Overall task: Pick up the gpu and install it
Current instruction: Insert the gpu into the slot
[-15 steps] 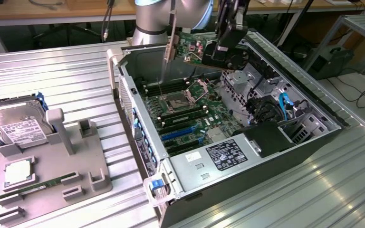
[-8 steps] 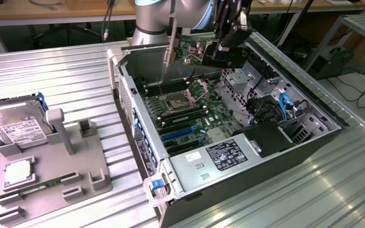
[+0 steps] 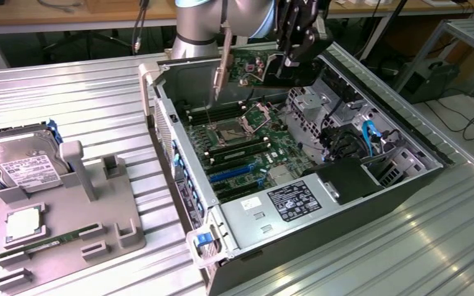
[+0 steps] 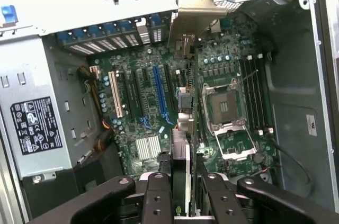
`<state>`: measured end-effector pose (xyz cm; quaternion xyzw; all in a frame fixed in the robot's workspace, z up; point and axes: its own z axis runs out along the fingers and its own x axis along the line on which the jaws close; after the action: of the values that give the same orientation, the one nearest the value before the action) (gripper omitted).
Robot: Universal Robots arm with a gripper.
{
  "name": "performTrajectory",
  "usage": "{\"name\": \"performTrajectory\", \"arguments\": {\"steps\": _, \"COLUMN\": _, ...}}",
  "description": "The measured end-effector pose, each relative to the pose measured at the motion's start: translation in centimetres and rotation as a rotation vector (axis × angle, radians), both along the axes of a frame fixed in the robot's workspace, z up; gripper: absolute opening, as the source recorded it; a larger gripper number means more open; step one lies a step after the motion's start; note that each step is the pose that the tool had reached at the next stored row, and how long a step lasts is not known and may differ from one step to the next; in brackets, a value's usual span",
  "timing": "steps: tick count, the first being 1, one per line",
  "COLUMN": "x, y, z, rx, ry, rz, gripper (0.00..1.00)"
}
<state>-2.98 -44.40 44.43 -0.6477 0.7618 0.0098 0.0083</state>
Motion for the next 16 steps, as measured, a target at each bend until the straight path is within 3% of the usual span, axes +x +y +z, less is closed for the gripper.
{"name": "performTrajectory", "arguments": {"steps": 16, "x": 0.0, "y": 0.0, "z": -0.03, "rx": 0.0, "ry": 0.0, "rz": 0.275, "gripper": 0.27}}
